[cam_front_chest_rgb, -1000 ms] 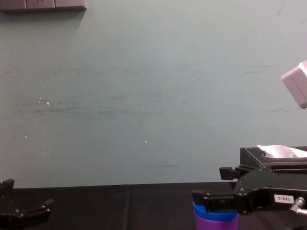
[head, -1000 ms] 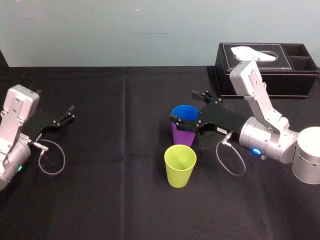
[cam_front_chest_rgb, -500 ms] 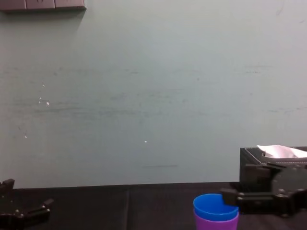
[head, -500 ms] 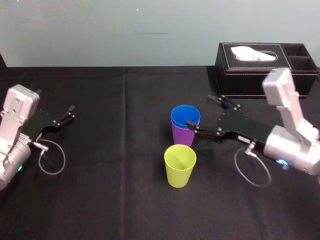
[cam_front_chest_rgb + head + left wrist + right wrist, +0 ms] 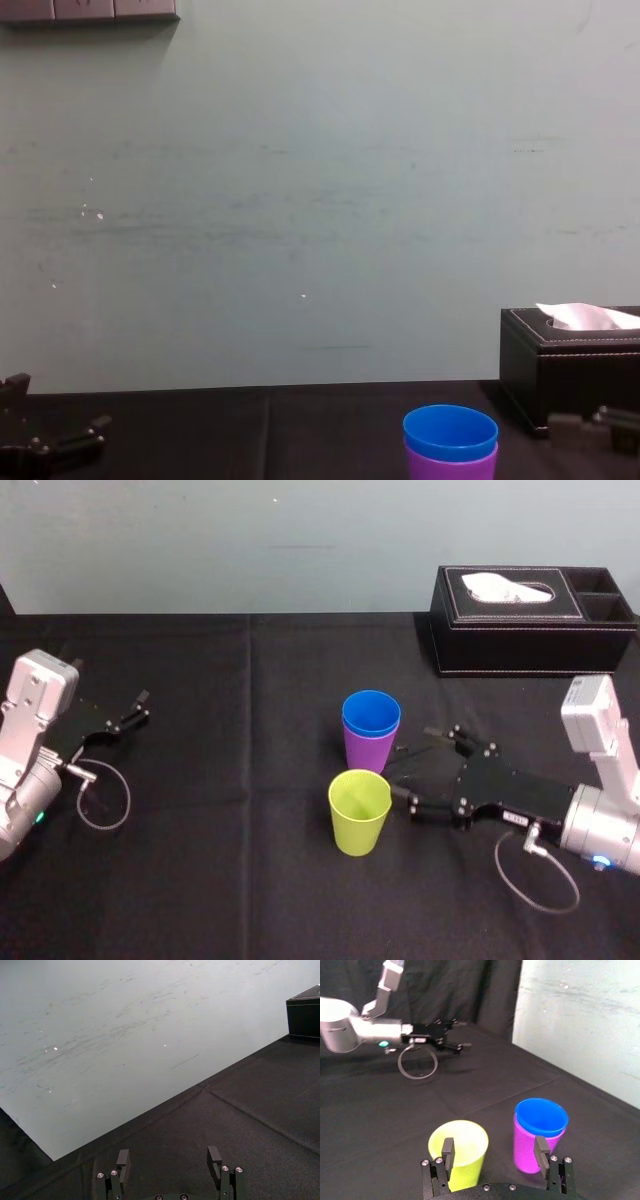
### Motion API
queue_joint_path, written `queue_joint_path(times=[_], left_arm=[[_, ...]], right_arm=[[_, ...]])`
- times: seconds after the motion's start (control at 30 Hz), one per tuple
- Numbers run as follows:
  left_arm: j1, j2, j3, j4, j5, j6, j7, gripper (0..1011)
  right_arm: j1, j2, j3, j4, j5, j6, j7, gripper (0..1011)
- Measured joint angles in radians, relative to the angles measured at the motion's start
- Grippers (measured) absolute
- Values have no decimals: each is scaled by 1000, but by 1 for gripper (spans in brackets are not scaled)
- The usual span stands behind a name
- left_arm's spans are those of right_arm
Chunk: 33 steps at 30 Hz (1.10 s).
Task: Stack the three plastic cups sequentially using one hand.
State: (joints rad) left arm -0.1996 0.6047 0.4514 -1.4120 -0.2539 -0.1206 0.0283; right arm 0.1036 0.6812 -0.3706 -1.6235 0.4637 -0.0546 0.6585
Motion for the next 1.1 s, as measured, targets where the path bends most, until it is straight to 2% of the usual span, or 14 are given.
queue_joint_path(times=[0.2, 0.43, 1.1], left_arm=[[0, 0, 0, 0, 0, 0, 0, 1011], [0, 0, 0, 0, 0, 0, 0, 1011], [0, 0, 0, 0, 0, 0, 0, 1011]], right_arm=[[-22, 22, -18, -14, -11, -14, 7, 1003], [-26, 26, -36, -9, -18, -15, 11, 1003], [31, -4, -98, 72, -17, 7, 48, 1003]])
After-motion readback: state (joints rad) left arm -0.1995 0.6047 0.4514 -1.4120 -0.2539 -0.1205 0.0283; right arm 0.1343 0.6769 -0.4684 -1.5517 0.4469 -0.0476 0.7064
